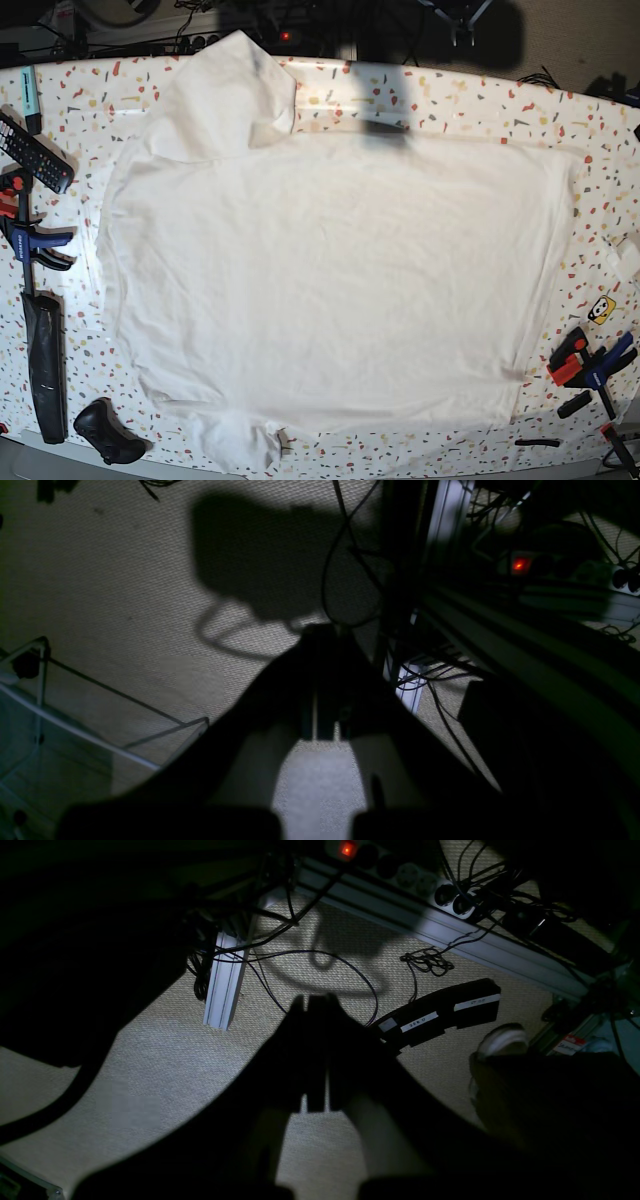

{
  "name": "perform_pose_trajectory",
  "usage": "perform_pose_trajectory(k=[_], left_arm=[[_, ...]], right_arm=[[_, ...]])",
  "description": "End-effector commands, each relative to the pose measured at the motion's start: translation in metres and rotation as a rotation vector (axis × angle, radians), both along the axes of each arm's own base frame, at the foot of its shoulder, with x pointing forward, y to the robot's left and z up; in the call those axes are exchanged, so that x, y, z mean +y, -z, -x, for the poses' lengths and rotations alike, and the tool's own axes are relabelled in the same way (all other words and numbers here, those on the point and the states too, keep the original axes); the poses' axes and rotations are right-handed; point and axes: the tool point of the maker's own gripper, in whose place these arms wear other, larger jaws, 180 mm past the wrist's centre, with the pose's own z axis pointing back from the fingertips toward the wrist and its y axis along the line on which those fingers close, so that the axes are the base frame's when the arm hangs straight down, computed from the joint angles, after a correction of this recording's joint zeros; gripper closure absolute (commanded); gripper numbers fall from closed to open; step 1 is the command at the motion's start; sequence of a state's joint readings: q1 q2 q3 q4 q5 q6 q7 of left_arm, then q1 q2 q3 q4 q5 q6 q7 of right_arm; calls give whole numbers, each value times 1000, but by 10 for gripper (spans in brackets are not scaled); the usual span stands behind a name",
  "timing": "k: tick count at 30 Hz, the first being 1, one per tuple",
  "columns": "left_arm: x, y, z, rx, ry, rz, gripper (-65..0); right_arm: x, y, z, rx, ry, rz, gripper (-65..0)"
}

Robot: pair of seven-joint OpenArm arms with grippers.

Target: Fold the T-shirt properly

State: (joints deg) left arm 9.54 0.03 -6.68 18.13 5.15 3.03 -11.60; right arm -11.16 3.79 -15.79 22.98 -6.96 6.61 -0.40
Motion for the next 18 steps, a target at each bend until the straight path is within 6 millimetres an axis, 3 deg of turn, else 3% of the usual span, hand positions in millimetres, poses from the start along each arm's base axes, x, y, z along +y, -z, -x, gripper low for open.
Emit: perform_pose_trajectory(k=[1,9,12,18], left_arm=[[1,0,7,4,6,-8,0],[7,-9,35,-69,-25,-20,0],[15,-16,49,-113,-107,-32,0],[16,-22,67,-123,-100,-41,0]], right_arm=[[-8,0,2,-2,3,16,0],[-48,-3,29,19,56,59,0],[-64,-7,36,-25,125,53,0],[-91,-21,54,-130,117,47,0]])
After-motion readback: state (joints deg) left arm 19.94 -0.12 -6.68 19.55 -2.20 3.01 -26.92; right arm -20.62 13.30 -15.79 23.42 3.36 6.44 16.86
